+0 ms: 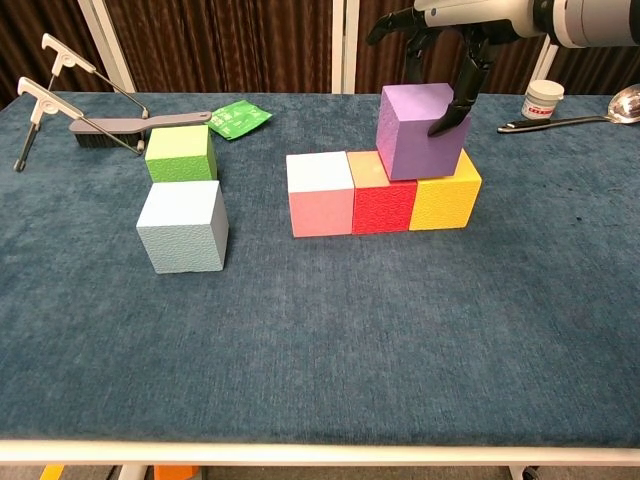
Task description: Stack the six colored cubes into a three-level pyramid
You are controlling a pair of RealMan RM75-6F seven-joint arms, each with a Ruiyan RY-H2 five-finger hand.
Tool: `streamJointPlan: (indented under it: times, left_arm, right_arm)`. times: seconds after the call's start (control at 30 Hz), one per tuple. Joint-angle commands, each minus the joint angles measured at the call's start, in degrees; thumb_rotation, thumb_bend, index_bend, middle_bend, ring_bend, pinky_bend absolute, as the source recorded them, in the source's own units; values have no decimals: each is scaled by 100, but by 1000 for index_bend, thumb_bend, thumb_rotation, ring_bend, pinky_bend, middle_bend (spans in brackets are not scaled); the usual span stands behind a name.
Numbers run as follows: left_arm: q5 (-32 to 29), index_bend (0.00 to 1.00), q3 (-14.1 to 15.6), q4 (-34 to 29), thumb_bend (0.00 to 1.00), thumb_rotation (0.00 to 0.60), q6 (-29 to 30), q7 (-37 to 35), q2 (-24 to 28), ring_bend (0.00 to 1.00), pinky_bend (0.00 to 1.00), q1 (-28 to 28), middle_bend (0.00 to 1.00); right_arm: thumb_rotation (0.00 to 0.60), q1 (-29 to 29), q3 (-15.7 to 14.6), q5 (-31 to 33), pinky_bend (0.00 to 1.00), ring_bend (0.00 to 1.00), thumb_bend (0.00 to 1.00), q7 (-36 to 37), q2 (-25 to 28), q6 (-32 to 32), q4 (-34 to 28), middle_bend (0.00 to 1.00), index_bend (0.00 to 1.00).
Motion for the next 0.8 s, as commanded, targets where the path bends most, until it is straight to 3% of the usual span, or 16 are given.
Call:
streamJointPlan:
  times: [0.03, 0.8]
  left_arm:
    - [-12, 122, 1, 28, 38, 600, -15, -32, -10, 0, 0, 0, 88]
    - [10, 122, 50, 199, 38, 600, -35, -257, -55, 0, 0, 26, 88]
  right_arm:
    - [600, 40, -34, 94, 0, 54, 112, -92, -9, 64, -40, 476, 0]
    - [600, 174, -91, 521, 0, 73, 103, -235, -86, 218, -94, 481, 0]
